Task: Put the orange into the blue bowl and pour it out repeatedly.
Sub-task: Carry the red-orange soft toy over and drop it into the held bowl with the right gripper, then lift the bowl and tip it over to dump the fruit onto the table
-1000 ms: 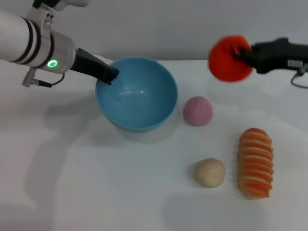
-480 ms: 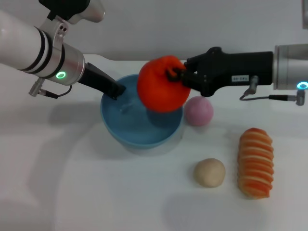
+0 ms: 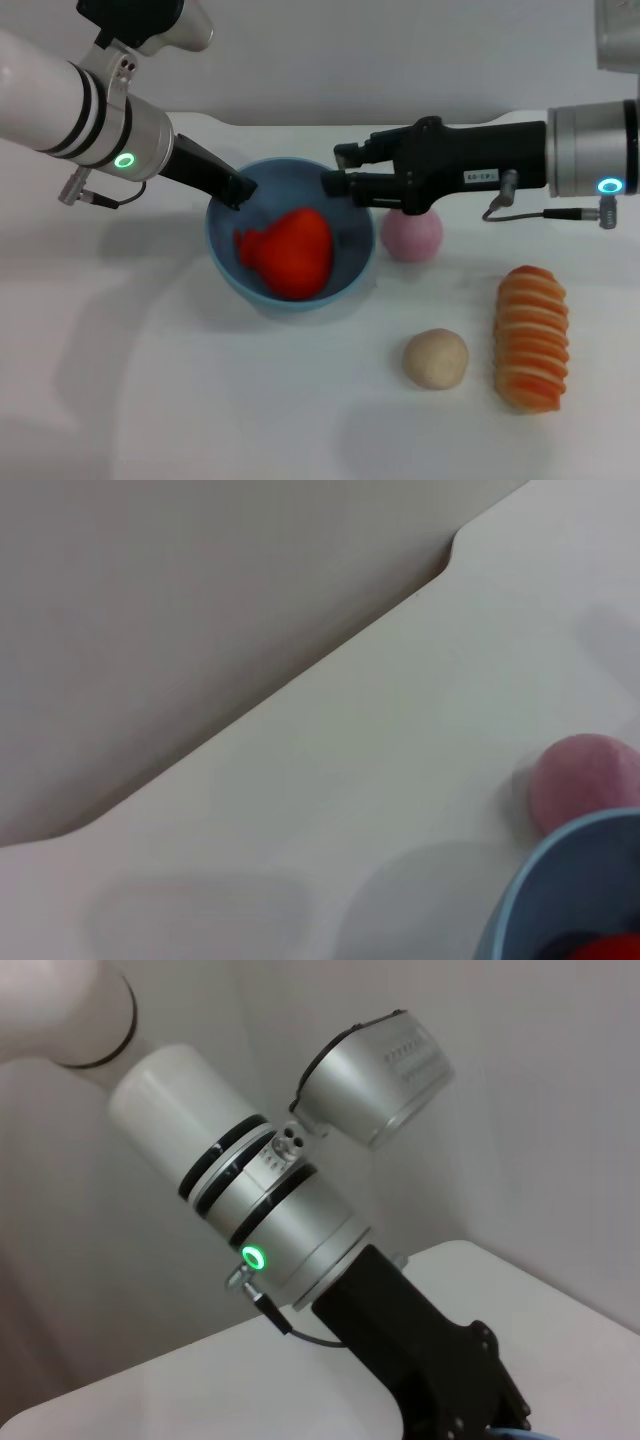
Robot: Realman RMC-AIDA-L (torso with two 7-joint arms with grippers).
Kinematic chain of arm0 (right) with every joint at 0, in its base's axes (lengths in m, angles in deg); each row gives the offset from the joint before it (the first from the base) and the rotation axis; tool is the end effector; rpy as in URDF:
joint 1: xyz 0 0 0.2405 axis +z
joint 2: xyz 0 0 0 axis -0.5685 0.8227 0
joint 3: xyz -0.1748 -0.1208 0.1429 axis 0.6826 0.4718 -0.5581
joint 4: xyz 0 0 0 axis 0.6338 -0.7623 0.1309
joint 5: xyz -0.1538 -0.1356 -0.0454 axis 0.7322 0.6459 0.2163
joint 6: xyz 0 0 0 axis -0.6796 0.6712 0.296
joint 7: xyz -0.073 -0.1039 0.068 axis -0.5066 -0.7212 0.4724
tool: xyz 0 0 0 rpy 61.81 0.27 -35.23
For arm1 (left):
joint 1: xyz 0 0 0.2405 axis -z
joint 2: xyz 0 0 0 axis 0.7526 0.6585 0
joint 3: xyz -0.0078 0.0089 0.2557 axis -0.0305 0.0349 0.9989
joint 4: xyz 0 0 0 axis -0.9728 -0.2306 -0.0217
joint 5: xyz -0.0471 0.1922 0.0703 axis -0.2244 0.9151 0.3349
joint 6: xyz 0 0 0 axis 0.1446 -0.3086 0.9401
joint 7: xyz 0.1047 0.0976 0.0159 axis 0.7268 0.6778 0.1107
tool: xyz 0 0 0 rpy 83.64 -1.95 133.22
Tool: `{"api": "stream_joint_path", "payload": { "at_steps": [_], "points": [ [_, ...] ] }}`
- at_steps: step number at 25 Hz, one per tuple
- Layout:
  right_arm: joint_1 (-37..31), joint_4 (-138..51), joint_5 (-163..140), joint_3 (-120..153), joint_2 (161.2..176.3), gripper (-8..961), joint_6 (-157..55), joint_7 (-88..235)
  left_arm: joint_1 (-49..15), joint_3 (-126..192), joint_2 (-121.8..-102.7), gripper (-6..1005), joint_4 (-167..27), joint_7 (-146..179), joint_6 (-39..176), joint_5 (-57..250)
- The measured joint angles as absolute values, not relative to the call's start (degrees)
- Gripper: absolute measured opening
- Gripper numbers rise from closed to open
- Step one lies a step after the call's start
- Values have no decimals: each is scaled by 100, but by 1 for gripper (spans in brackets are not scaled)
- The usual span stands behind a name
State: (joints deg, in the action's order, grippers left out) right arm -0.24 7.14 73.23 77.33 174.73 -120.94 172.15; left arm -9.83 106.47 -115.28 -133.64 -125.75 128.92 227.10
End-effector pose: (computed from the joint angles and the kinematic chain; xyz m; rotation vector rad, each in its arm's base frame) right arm 0.1506 0.3698 -0.0127 -2.8450 0.5378 0.6987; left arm -0.1708 0.4054 -0.0125 -2.5181 -0.8138 0.1937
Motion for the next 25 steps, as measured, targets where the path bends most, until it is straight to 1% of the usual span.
{"api": "stream_joint_path", "payload": {
  "at_steps": [4,7,11,16,19,23,25],
  "points": [
    [-186,764,7204,7277,17484,486,-12038,17162,-993,10661,-11528,-2,-13371,-12575,12841,22711],
    [-462,750,6984,6837,17483,501,-11842,16907,-1064,10677,-11528,-2,-13504,-12559,12717,22707],
    [-994,697,6580,6374,17482,521,-11743,16283,-1219,10816,-11522,-1,-13904,-12459,12532,22814],
    [-1685,195,5661,5762,17474,541,-11773,15570,-1557,11277,-11523,0,-14489,-12290,11895,23163],
    [-1908,-243,5401,5476,17469,541,-11776,15165,-1898,11850,-11525,-1,-14967,-12039,11350,23382],
    [-2006,-803,5367,5252,17473,541,-11779,14696,-2556,12939,-11535,-1,-15661,-11888,10156,24207],
    [-2008,-1004,5362,5210,17473,540,-11780,14526,-2632,13111,-11536,0,-15736,-11888,10037,24380]
  ]
}}
